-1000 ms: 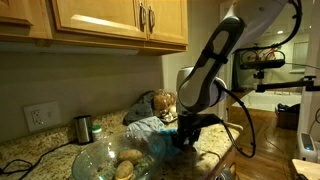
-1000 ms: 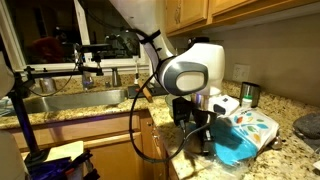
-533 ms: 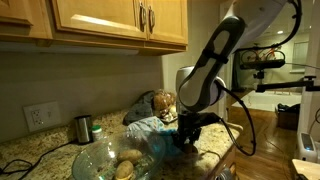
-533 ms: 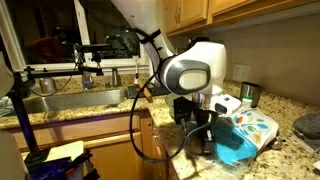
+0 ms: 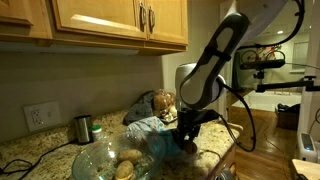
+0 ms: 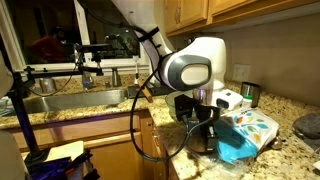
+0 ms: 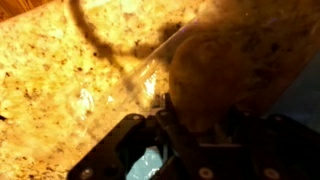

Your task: Remove a potato from the bag and put it in the glass bowl

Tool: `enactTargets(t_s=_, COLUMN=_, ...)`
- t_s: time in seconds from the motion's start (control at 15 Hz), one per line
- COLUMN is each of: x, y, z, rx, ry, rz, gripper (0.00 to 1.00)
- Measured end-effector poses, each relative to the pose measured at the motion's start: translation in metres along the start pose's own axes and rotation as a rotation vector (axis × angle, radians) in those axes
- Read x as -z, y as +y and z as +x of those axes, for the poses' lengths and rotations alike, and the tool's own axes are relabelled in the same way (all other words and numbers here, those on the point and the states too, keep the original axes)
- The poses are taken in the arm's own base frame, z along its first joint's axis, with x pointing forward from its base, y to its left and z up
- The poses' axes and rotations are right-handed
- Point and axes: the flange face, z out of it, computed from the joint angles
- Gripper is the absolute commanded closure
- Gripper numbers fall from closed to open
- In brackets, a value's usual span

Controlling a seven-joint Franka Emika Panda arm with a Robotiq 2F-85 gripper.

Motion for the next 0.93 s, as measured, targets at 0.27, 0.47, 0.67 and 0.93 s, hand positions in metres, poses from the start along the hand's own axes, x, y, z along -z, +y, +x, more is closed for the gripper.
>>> enactTargets(t_s=0.27, x=0.021, y=-0.001, z=0.002, rx=0.012, ry=0.022, rz=-0.02, gripper=0.8)
enactTargets(t_s=0.47, x=0.038, y=-0.001, z=0.001, rx=0.025, ry=0.026, rz=-0.039, gripper=0.8)
enactTargets(t_s=0.67, x=0.056, y=0.0, z=-0.002, rx=0.04, ry=0.035, rz=-0.057, gripper=0.8)
enactTargets(t_s=0.93, x=0.086, y=0.002, z=-0.003, rx=0.06, ry=0.066, rz=-0.064, gripper=0.8)
